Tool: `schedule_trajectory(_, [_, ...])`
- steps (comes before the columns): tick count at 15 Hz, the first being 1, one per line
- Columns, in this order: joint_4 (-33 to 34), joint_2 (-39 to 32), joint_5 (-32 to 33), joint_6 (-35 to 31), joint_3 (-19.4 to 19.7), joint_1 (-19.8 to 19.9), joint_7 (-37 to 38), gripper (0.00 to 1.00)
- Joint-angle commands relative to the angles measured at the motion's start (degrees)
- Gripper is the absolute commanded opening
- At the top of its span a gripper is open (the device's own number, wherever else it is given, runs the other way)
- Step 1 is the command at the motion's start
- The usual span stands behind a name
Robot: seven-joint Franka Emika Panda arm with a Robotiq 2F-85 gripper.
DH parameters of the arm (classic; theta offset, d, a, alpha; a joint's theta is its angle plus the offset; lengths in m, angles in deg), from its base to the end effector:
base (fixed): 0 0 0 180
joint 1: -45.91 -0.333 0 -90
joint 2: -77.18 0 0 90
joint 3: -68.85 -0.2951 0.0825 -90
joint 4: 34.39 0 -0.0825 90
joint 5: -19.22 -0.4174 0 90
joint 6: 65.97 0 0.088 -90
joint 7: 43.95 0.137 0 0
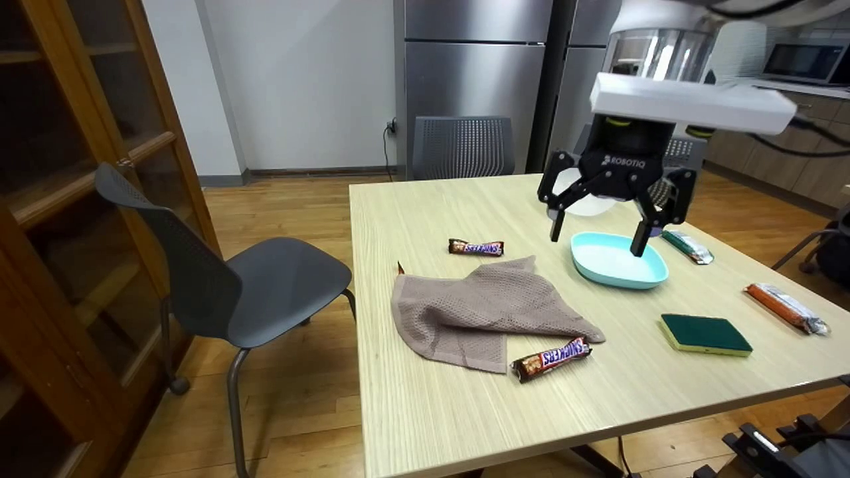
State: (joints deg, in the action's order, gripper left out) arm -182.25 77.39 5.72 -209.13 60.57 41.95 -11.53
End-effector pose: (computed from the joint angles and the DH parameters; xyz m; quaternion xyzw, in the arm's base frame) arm 0.4409 0.0984 0.1766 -0.9600 0.2691 0.0612 0.0467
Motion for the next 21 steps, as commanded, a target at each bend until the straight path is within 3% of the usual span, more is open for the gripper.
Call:
schedule_trajectory(1, [3.0,-9.4,0.3,-7.7,0.8,-1.6,8.6,1.0])
schedule_trajectory(5, [4.3,-17.3,0.6,-14.0,3.4,-4.1,14.5,1.0])
schedule_trajectory(6, [2.3,-13.8,-0.4,-12.3,2.9,-3.4,10.4,1.0])
schedule_trajectory(15, [2.6,-15.1,-0.5,-12.9,3.3,-3.8,10.7,1.0])
schedule_trajectory(21, [6.8,-23.7,-6.0,-17.5,2.3,-3.6,12.3,1.0])
